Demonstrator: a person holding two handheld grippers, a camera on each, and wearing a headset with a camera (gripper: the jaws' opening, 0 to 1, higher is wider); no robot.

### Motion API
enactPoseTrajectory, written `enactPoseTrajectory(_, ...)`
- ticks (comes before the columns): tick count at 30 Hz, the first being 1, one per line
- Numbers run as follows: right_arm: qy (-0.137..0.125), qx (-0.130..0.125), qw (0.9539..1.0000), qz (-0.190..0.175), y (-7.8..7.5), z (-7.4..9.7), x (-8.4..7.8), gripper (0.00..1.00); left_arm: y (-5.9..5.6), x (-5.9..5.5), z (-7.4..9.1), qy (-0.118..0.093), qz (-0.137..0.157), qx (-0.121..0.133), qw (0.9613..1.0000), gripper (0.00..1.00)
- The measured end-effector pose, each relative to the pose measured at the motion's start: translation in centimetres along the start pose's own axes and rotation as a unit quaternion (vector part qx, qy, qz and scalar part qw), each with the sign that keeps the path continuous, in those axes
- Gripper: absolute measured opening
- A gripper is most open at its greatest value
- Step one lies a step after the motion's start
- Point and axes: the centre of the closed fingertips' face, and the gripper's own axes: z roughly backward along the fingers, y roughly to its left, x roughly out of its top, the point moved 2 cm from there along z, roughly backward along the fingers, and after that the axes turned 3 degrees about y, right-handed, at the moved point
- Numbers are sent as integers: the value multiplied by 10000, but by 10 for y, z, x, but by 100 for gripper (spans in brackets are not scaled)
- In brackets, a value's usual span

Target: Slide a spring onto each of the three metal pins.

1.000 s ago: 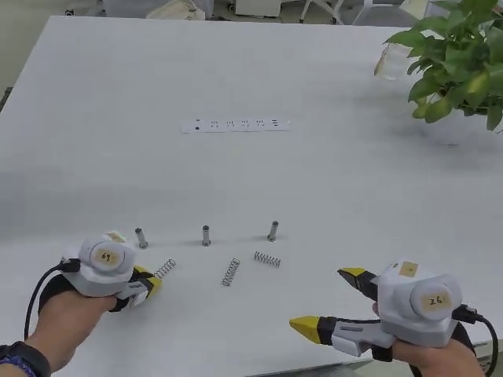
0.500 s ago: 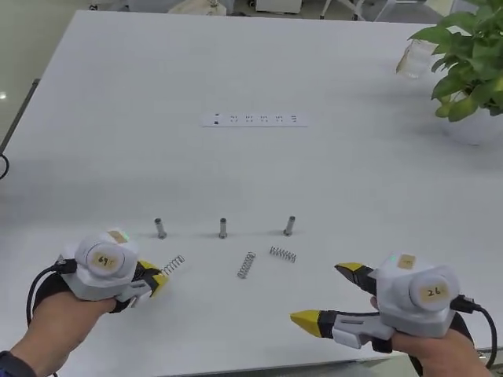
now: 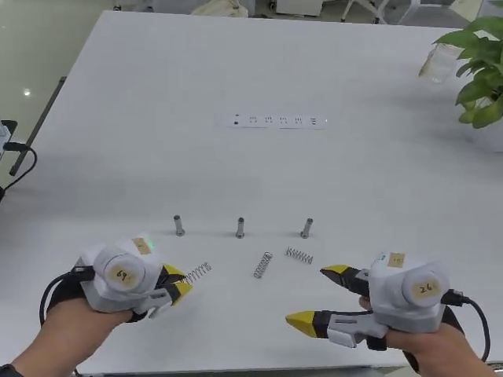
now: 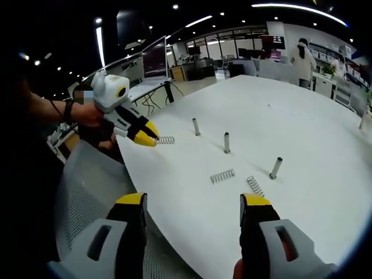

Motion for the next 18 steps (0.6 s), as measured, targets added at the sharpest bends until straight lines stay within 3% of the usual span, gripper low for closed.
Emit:
enactPoseTrajectory(9,-45,266,9996,115,12,-10,7,58,-25,22,3,-123,-360,-254,9990,2)
enactPoseTrajectory(18,-99,362,9992,106,19,-13,7,54,-54,40,1,-189,-890,-580,9942,2)
